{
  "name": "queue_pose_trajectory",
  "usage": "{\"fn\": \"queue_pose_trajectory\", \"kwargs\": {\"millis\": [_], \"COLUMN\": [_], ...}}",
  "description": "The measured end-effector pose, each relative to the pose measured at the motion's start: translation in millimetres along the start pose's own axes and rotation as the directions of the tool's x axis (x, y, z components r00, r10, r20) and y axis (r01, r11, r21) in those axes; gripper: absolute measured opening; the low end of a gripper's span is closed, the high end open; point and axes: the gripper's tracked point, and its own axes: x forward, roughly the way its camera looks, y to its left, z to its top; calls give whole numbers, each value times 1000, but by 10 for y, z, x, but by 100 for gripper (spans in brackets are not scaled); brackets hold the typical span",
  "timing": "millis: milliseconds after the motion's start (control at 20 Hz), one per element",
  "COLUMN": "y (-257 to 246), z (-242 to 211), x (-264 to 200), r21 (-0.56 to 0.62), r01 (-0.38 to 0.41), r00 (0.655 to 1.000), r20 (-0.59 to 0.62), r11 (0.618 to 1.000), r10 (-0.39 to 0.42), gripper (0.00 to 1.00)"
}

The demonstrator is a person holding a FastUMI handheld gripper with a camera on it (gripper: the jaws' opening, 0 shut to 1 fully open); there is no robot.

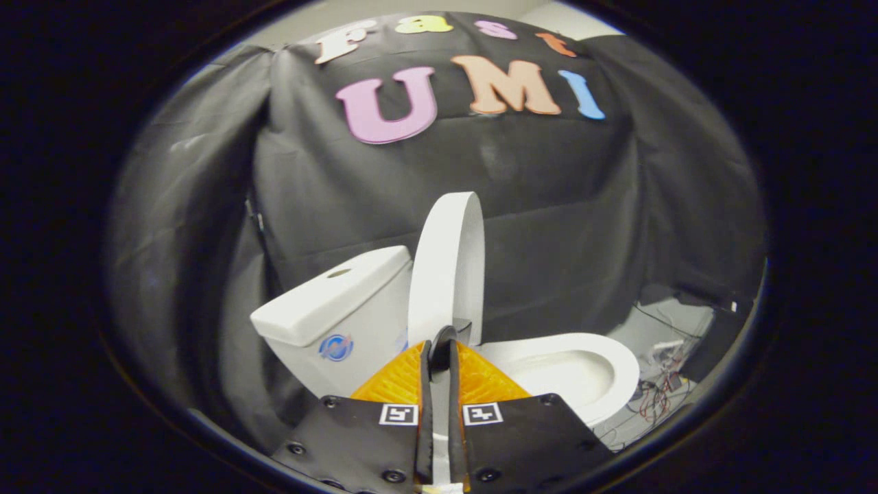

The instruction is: Open the toilet lid.

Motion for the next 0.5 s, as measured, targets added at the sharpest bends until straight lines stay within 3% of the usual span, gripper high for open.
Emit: {"fn": "queue_pose_trajectory", "kwargs": {"millis": [300,500], "y": [563,743], "z": [-54,-90], "x": [206,290], "r21": [-147,-234], "r01": [-163,-208], "r00": [986,978], "r20": [-49,-73], "r11": [976,950], "r10": [157,197], "gripper": [9,10]}}
